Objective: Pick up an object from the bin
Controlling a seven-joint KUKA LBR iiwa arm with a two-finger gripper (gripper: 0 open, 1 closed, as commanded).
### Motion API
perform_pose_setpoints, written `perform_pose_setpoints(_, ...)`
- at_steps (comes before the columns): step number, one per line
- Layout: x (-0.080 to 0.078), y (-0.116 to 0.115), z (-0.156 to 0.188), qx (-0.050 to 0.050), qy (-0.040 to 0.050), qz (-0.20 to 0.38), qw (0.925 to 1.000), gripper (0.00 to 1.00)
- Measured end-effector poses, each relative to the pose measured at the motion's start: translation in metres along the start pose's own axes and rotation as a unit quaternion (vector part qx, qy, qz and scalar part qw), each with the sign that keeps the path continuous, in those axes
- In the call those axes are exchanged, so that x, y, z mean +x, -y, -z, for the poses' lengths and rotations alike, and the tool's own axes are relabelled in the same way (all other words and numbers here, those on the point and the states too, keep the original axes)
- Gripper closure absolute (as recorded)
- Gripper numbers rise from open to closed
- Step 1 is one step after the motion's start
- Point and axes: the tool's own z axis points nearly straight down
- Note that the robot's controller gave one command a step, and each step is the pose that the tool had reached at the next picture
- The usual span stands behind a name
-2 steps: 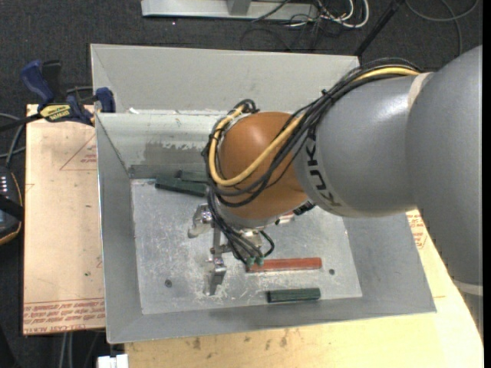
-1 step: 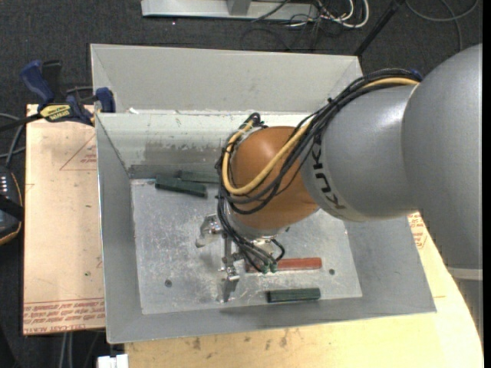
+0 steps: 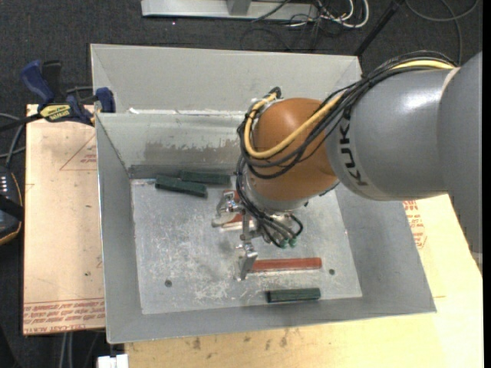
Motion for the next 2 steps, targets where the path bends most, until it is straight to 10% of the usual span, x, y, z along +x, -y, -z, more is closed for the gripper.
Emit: perform_pose_setpoints(2,0.033,0.047,-0.042,0.000,0.0015,0.098,0.9952,0.00)
